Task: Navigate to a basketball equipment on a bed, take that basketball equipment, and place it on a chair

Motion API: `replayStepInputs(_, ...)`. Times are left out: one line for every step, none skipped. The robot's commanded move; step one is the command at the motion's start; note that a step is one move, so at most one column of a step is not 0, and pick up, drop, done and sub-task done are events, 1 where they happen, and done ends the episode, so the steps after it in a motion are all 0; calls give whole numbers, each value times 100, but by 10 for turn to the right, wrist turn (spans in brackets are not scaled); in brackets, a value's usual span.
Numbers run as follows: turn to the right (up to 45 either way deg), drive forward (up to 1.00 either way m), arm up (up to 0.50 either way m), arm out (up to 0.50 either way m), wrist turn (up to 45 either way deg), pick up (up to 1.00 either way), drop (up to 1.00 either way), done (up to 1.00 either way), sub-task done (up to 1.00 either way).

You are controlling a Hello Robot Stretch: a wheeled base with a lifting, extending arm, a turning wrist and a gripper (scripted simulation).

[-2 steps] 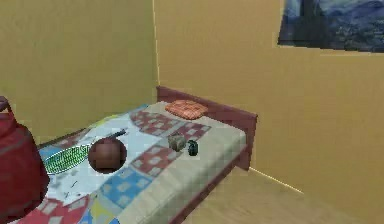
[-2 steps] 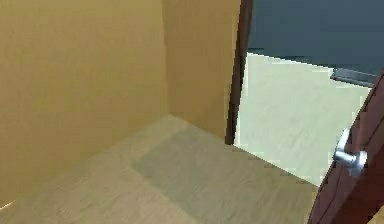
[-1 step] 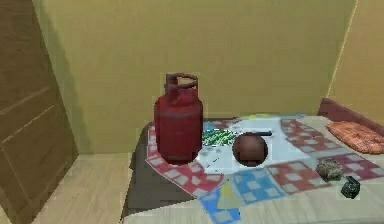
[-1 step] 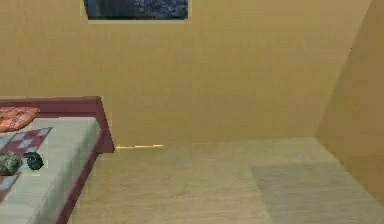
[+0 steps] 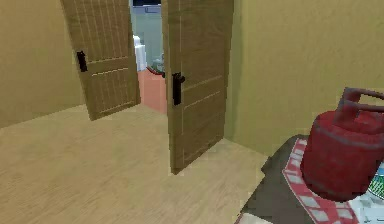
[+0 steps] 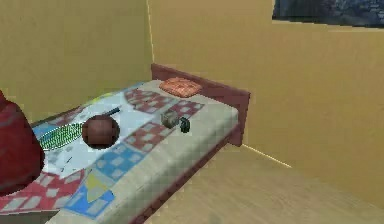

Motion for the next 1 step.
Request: replayStepInputs(-240, 0, 0, 0, 0, 0, 0, 0, 0)
